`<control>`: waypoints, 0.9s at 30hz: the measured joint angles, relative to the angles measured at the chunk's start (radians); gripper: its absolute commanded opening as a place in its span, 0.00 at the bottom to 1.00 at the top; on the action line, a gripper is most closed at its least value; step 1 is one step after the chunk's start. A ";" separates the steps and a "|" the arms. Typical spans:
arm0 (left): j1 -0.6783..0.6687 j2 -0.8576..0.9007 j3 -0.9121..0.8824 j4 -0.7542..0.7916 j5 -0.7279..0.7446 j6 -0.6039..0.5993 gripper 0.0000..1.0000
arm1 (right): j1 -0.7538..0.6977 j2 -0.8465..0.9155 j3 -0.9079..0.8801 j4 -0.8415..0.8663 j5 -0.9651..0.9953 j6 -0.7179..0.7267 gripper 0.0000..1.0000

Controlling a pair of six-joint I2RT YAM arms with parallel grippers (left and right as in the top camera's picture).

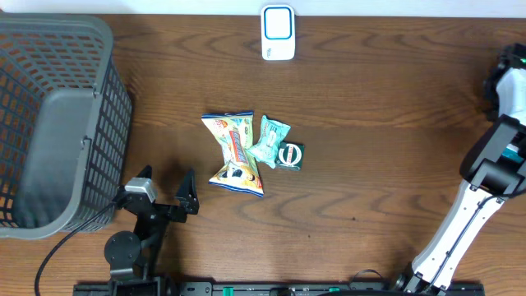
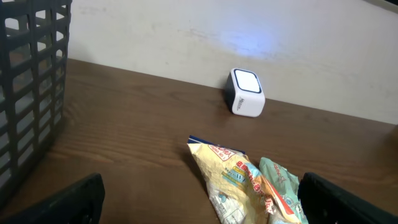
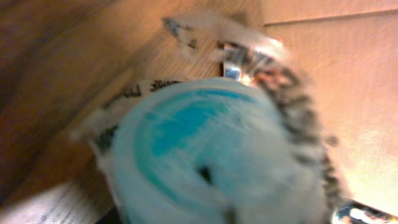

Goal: Scan the item barcode
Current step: 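Carry the Listerine bottle to the right table edge and set it down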

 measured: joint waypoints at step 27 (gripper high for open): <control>0.000 0.000 0.000 0.000 0.000 0.000 0.98 | 0.320 -0.456 0.050 -0.192 -1.209 0.249 0.99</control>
